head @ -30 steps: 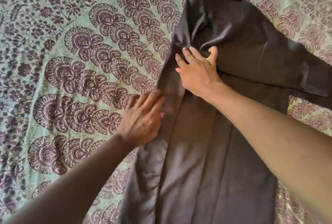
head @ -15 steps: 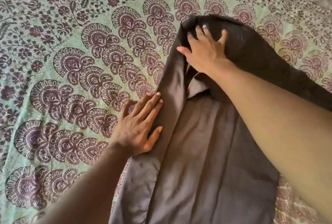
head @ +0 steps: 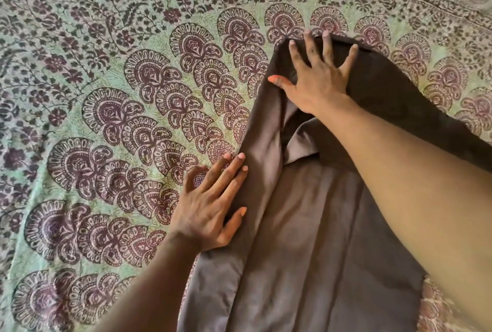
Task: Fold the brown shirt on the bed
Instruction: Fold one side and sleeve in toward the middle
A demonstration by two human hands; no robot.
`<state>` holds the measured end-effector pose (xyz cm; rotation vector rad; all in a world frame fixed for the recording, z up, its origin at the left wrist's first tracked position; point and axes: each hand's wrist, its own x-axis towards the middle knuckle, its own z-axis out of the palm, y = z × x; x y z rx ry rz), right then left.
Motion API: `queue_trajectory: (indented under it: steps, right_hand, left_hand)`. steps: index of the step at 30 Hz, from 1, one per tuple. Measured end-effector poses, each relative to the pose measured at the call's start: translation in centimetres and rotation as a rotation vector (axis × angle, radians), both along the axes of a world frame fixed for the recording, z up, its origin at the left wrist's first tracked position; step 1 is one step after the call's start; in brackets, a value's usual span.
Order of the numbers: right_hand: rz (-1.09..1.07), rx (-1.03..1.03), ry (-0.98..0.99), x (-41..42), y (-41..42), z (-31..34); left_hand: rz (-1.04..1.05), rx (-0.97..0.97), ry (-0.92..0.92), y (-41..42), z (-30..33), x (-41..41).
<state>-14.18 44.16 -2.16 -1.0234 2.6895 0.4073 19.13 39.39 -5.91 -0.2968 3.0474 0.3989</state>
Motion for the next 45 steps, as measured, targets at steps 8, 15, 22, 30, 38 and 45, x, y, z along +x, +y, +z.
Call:
queue_trajectory:
  steps: [8, 15, 22, 30, 38, 45]
  right_hand:
    - [0.328, -0.229, -0.125, 10.3, 4.8, -1.7]
    - [0.175, 0.020, -0.075, -0.8, 0.6, -0.6]
    - [-0.077, -0.545, 0.131, 3.2, 2.5, 1.2]
    - [-0.452, -0.331, -0.274, 1.1, 7.7, 4.9]
    - [-0.594, -0.322, -0.073, -2.3, 6.8, 5.4]
    - [-0.550, -0.191, 0.094, -0.3, 5.3, 5.6]
  left_hand:
    - [0.000, 0.013, 0.009, -0.1, -0.2, -0.1]
    - [0.003, 0.008, 0.006, 0.0, -0.2, 0.1]
    - [0.012, 0.030, -0.006, -0.1, 0.0, -0.1]
    - [0.014, 0.030, 0.025, 0.0, -0.4, 0.1]
    - [0.009, 0.001, 0.001, 0.1, -0.2, -0.1]
    - [0.010, 0.002, 0.014, 0.1, -0.1, -0.2]
